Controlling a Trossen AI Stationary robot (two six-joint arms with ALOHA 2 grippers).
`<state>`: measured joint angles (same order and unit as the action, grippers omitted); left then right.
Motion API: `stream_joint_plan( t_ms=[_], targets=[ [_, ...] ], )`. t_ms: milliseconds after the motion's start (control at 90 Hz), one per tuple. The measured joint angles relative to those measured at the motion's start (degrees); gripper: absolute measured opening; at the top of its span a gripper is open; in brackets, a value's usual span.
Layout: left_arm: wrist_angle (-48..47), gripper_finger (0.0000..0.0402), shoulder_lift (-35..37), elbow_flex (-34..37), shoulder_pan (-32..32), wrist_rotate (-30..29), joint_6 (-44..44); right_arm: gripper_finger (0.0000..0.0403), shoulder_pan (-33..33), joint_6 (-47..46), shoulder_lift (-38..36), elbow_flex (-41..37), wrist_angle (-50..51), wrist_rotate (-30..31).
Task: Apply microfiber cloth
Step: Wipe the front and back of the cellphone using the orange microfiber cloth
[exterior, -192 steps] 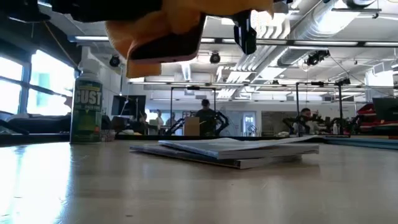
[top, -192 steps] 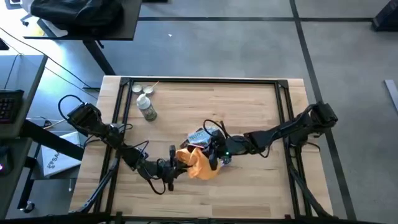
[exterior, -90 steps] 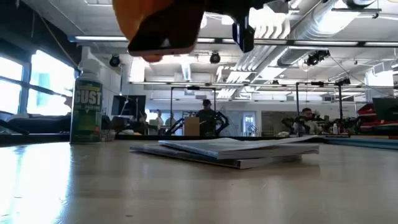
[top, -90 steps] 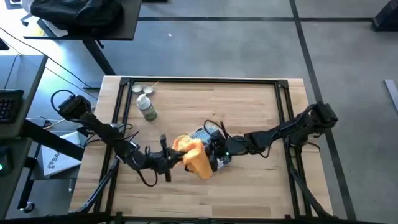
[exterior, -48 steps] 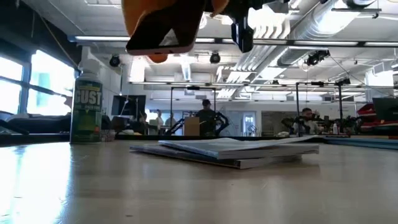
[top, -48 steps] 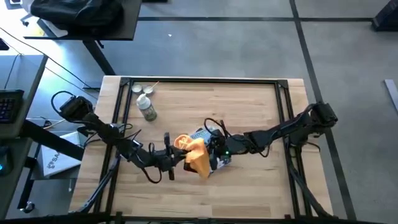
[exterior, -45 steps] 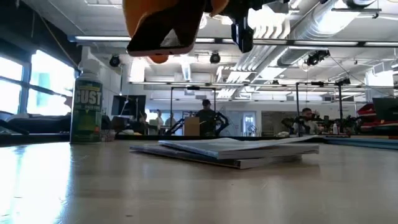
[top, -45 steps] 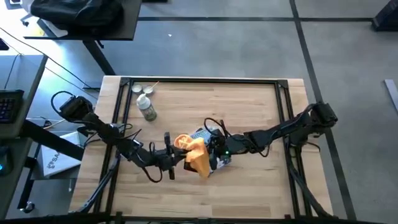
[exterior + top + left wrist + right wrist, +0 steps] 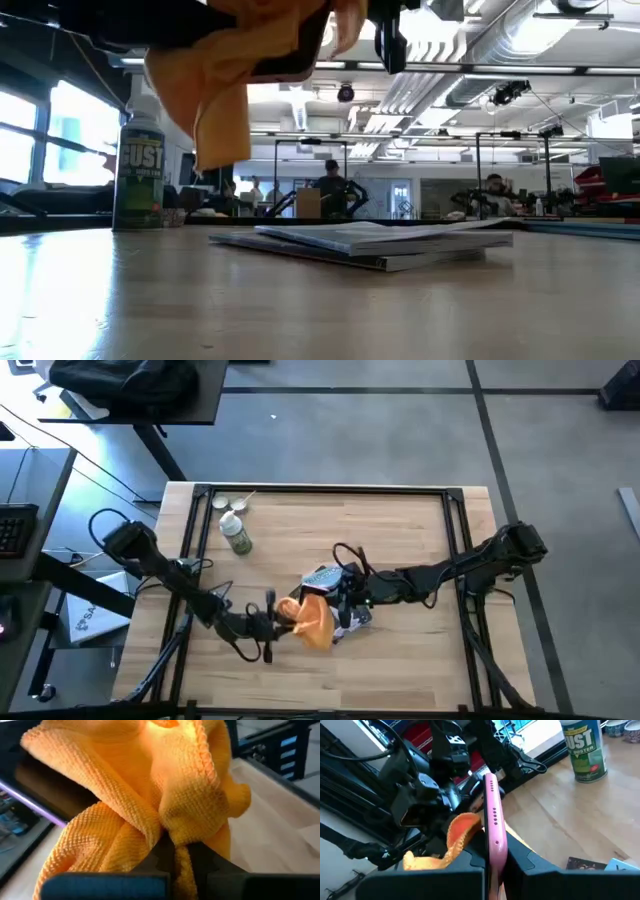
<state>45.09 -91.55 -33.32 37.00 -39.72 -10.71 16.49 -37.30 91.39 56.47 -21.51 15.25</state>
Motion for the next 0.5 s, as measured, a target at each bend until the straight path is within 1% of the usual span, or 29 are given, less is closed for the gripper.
stream_joint_plan(
  t_ms=[122, 289, 400, 500],
  targets=[
    [6.3, 0.0, -4.0, -0.7, 0.1, -1.5, -3.5, 0.0, 0.0, -0.2, -0.1, 0.0, 0.0, 0.1],
    [8.3, 0.0, -3.9, -3.2, -1.7, -5.9, -13.2, 0.0, 0.1, -1.1, -0.1, 0.1, 0.4, 0.9],
    [8.2, 0.0, -2.2, -4.2, -4.4, -5.0, -18.3, 0.0, 0.1, -1.2, 0.0, 0.1, 1.3, 1.1],
    [6.1, 0.0, -0.2, -4.6, -6.6, -2.1, -21.7, 0.0, 0.0, -1.3, 0.0, 0.1, 1.4, 1.3]
  ],
)
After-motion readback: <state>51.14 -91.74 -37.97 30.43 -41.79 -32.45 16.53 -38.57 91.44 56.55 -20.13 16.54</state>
